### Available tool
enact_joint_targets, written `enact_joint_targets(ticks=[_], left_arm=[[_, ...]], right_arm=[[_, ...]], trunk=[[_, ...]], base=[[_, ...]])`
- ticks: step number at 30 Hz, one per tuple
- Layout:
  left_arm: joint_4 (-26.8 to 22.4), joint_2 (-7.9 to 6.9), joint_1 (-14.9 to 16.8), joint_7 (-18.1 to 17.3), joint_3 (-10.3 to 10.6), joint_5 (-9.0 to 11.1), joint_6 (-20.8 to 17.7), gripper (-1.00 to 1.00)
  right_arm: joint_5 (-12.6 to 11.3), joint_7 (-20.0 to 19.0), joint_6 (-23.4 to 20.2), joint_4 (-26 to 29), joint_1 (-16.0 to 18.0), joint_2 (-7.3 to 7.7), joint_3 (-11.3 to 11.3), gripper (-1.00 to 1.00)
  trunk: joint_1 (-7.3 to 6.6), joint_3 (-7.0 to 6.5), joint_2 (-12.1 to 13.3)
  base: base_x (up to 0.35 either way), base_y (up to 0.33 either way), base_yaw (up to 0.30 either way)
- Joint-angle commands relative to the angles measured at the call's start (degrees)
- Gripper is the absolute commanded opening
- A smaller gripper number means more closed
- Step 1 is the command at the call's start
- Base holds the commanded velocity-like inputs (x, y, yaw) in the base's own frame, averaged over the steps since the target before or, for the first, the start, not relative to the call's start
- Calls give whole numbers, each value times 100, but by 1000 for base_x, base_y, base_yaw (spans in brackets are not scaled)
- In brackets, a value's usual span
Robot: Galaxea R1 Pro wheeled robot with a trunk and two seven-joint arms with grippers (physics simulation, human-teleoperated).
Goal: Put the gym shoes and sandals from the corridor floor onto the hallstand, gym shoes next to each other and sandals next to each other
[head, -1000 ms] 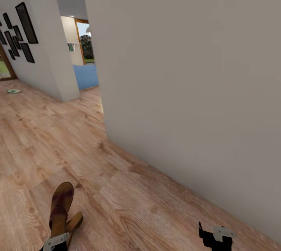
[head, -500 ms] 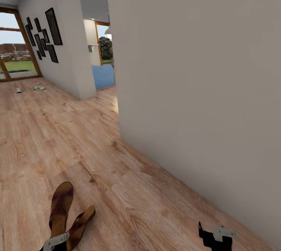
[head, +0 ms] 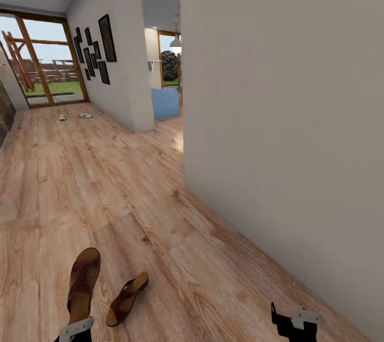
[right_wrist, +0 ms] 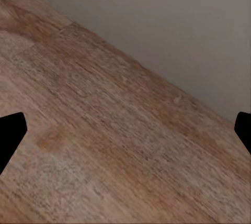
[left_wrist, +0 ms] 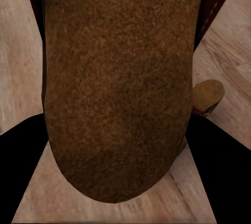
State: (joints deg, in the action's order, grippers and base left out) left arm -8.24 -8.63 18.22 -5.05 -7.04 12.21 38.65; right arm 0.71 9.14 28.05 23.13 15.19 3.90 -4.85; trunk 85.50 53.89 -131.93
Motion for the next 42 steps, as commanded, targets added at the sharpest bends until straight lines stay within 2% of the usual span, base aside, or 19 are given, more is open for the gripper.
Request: enact_joint_targets(ticks=[1, 42], left_arm=[[6, 2, 6, -49, -43, 19, 11, -100], [11, 2, 6, -49, -43, 19, 11, -100]], right_arm=[[9, 9, 16, -2, 2, -1, -7, 100], [10, 3, 16, -2, 2, -1, -7, 100]], trunk=[[-1, 5, -2], [-1, 5, -2]], base=[[0, 0, 279], [0, 0, 279]])
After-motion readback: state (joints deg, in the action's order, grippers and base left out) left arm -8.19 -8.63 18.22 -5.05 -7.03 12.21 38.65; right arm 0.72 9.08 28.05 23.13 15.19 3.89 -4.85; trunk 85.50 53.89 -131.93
